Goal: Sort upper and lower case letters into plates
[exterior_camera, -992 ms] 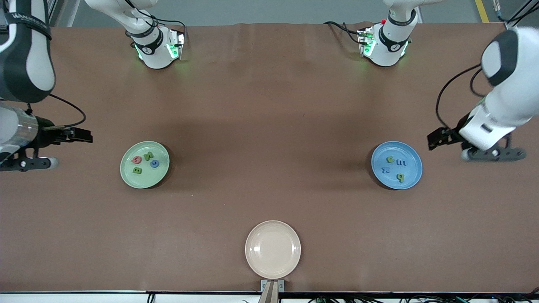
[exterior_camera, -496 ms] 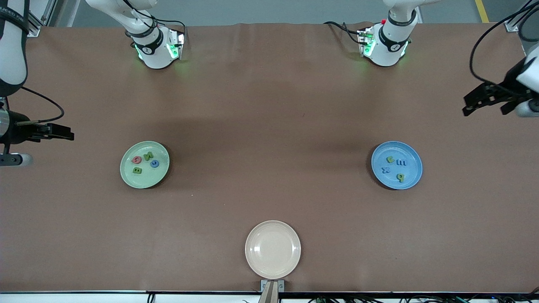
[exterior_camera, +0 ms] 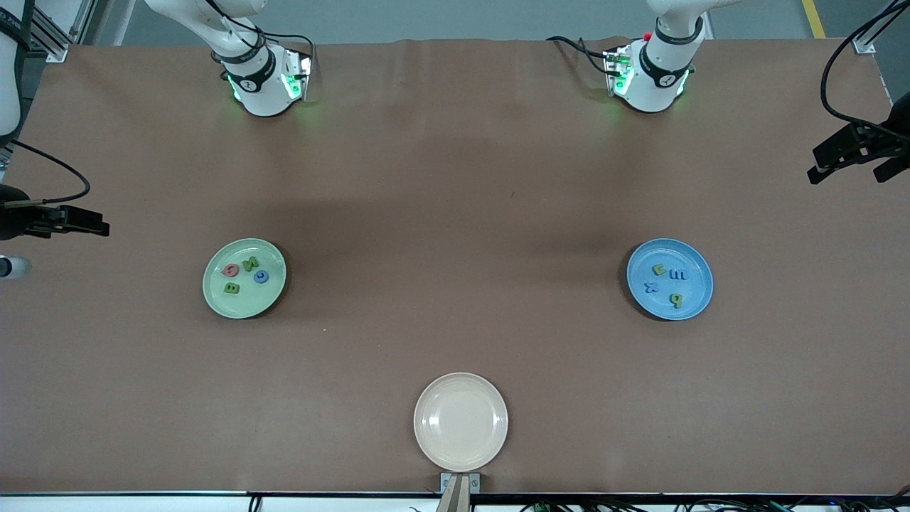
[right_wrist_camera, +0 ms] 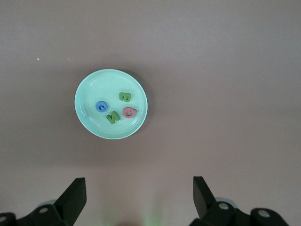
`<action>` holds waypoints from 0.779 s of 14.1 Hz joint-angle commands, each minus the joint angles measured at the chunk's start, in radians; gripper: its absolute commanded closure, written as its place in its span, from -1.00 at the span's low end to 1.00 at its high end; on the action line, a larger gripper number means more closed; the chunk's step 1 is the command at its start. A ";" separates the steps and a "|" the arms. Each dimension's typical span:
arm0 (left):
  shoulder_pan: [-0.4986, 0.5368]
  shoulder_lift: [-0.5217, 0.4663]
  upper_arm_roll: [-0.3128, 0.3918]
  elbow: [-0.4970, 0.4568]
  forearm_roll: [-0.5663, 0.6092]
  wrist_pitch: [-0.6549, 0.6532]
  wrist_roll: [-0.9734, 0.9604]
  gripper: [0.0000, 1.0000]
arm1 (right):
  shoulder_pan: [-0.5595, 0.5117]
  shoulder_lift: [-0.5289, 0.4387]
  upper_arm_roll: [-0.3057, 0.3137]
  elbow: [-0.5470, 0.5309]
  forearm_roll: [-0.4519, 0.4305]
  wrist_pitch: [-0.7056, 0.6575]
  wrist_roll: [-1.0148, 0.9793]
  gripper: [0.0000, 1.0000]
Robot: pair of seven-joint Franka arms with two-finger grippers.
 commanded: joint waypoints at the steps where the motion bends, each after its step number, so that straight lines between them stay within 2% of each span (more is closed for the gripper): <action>1: -0.002 0.012 -0.009 0.054 -0.016 -0.025 -0.003 -1.00 | -0.019 0.015 0.016 0.038 0.001 -0.016 0.015 -1.00; 5: -0.002 0.021 -0.009 0.060 -0.018 -0.025 0.000 -1.00 | -0.012 0.014 0.019 0.039 0.006 -0.023 0.018 -1.00; 7: -0.011 0.050 -0.009 0.118 -0.018 -0.045 -0.006 -1.00 | -0.014 0.006 0.017 0.041 0.008 -0.023 0.013 -1.00; 11: 0.000 0.059 -0.009 0.131 -0.018 -0.052 -0.004 -1.00 | 0.006 -0.025 0.022 0.026 0.008 -0.024 0.012 -1.00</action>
